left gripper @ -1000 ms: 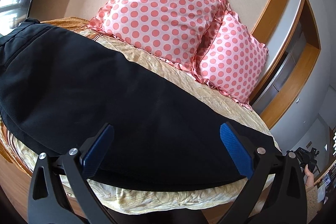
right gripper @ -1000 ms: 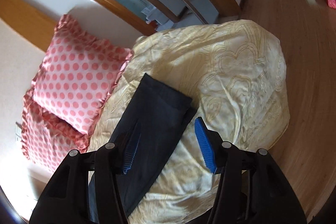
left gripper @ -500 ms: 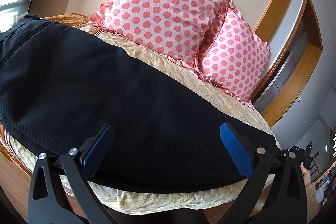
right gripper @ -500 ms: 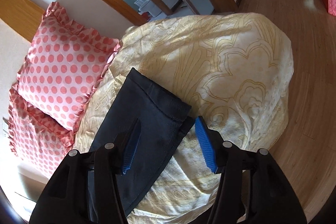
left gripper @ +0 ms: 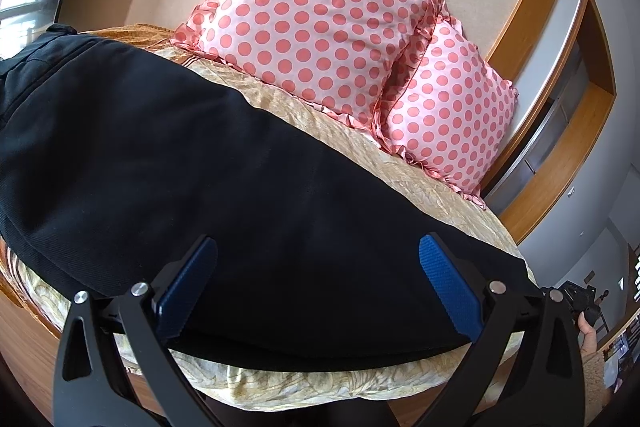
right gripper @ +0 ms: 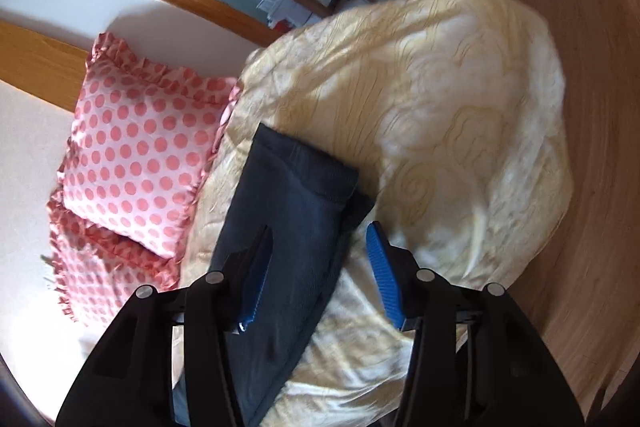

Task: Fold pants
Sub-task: 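Lower the open right tool onto the trouser end and close it, then lift the gripped trouser end with the right tool and fold it over the trousers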

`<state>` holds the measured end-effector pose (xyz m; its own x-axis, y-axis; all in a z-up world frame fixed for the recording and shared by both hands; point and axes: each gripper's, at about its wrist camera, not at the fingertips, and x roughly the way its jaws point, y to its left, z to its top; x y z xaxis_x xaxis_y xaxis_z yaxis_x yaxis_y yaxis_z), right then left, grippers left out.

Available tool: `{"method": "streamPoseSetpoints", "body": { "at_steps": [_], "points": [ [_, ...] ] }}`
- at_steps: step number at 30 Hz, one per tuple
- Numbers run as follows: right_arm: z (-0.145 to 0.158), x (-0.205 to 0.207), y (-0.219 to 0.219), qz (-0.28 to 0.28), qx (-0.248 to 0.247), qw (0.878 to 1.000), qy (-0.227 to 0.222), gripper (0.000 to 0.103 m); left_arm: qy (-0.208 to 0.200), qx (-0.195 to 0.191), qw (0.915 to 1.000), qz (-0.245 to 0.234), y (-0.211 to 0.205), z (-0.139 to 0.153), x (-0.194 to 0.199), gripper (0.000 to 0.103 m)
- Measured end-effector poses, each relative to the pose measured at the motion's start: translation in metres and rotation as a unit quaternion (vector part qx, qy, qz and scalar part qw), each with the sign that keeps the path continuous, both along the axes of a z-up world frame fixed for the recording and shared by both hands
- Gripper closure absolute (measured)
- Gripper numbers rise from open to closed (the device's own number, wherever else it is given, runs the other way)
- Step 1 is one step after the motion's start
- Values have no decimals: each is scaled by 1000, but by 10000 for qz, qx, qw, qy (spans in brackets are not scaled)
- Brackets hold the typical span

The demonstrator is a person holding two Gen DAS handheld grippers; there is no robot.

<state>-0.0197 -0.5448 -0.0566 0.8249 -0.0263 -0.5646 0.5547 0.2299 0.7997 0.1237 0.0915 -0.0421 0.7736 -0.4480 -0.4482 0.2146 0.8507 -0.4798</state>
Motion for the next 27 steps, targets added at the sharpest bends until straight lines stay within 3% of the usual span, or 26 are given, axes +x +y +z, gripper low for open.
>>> {"method": "streamPoseSetpoints", "body": {
  "at_steps": [6, 10, 12, 15, 20, 24, 27],
  "points": [
    [-3, 8, -8, -244, -47, 9995, -191, 52, -20, -5, 10000, -21, 2, -1, -2, 2],
    [0, 11, -4, -235, -407, 9989, -49, 56, -10, -18, 10000, 32, 5, -1, -3, 2],
    [2, 10, -2, -227, -608, 9979, -18, 89, -11, -34, 10000, 53, 7, -2, -3, 2],
    [7, 8, 1, -228, -788, 9965, -164, 90, -20, -41, 10000, 50, 7, -1, -2, 2],
    [46, 19, 21, 36, -1557, 9869, -426, 91, -31, -29, 10000, 71, 7, 0, -2, 2],
    [92, 39, 60, 618, -2125, 9711, -896, 91, -30, -37, 9999, 159, 12, 1, -4, 2],
    [125, 64, 108, 1288, -2492, 9518, -1245, 91, -42, -72, 9997, 212, 16, 2, -5, 2]
  ]
}}
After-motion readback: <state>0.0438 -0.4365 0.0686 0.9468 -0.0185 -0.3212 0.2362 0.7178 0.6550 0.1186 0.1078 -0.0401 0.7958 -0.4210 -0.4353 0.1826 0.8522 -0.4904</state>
